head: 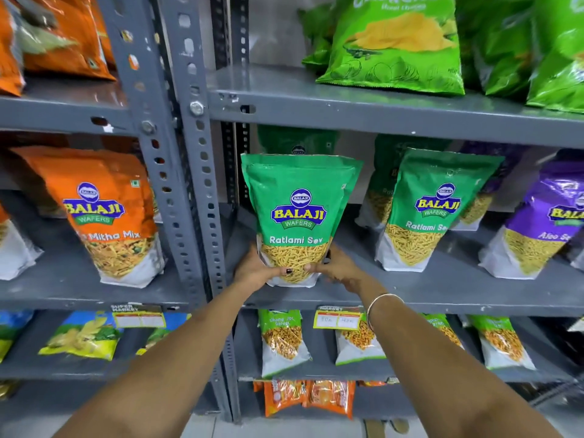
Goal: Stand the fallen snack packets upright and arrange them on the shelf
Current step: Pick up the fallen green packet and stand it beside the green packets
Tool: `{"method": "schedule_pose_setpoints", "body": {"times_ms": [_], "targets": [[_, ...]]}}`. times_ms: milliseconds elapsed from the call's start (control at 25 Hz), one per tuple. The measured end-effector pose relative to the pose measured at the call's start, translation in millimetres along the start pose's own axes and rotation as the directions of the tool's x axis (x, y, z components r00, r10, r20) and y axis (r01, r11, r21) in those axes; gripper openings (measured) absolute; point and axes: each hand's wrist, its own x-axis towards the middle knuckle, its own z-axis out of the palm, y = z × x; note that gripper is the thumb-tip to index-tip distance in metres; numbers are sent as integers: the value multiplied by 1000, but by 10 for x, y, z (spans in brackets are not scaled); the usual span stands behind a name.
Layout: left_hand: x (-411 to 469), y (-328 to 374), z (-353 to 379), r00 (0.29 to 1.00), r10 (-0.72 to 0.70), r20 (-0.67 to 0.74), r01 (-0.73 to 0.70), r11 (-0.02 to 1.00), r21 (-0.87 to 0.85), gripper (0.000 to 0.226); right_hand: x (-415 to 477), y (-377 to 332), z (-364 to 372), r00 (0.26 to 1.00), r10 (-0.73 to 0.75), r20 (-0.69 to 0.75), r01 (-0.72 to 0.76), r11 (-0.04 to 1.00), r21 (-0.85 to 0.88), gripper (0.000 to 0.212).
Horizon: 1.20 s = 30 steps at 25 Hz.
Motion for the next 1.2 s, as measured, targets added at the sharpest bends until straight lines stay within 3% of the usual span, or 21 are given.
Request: {"method": "schedule_pose_setpoints", "body": {"times_ms": [440,960,1200], "targets": [[-242,-6,36,999,-16,-48,20,996,88,79,-249,4,-54,998,62,25,-59,993,-106,69],[-245,-89,64,999,-19,-30,21,998,55,83,-292,13,-29,997,39,62,-34,996,-82,68],[-267,-141,57,999,-25,28,22,997,79,113,-289,-21,-115,997,48,60,-44,996,-74,85]]}}
